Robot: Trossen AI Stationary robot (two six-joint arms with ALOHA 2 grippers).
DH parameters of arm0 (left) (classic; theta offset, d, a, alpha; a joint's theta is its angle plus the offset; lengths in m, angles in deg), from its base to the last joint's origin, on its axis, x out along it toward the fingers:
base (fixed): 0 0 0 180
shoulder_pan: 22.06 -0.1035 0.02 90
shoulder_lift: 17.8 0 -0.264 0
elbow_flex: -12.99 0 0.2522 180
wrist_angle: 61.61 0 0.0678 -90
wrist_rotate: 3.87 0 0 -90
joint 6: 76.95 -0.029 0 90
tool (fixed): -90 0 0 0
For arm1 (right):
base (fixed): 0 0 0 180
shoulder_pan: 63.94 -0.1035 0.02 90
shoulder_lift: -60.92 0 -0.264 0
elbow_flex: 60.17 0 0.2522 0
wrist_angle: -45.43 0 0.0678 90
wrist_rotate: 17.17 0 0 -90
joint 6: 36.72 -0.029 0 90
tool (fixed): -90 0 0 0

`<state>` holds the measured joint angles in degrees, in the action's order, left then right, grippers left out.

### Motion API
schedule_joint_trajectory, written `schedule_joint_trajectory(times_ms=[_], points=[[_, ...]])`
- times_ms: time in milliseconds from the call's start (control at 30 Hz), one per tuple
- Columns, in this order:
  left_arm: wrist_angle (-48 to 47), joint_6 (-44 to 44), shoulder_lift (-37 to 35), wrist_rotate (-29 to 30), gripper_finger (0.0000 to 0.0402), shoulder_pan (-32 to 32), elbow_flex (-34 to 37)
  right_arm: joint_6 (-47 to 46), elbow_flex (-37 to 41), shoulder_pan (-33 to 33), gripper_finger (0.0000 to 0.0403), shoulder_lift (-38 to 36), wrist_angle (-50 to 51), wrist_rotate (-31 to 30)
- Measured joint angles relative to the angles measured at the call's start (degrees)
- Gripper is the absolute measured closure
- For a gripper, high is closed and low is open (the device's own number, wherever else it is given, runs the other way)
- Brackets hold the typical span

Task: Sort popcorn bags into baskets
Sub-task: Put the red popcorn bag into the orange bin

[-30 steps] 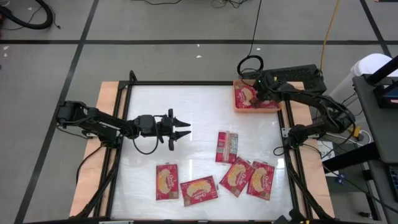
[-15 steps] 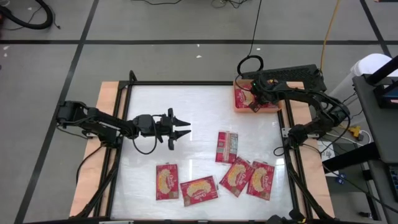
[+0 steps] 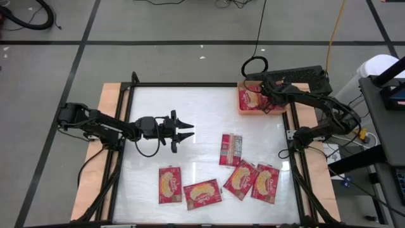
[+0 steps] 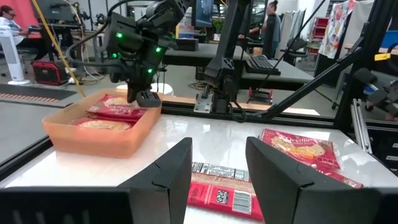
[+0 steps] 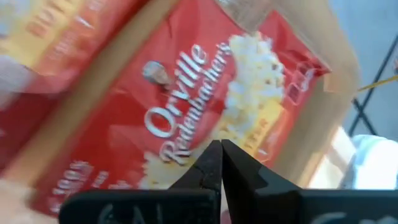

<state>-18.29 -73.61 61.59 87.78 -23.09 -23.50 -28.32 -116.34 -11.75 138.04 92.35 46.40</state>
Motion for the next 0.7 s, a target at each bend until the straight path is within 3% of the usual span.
schedule_joint_trajectory(times_ms=[233,467,600,700], points=[[-0.07,0.16,0.00,0.00,0.0247,0.11,0.00,-2.41,0.00,-4.79,0.0402,-4.51,-4.79,6.30],[-2.78,0.44,0.00,0.01,0.0247,0.33,-0.02,-7.65,-0.04,-16.23,0.0403,-10.78,-6.29,10.28],[-9.83,-0.31,0.00,0.13,0.0247,4.59,-0.02,-7.46,0.63,-24.45,0.0403,-12.59,-9.56,13.55],[-15.44,2.37,0.00,3.12,0.0247,9.87,-0.02,-4.89,3.50,-30.41,0.0403,-13.45,-17.75,19.80]])
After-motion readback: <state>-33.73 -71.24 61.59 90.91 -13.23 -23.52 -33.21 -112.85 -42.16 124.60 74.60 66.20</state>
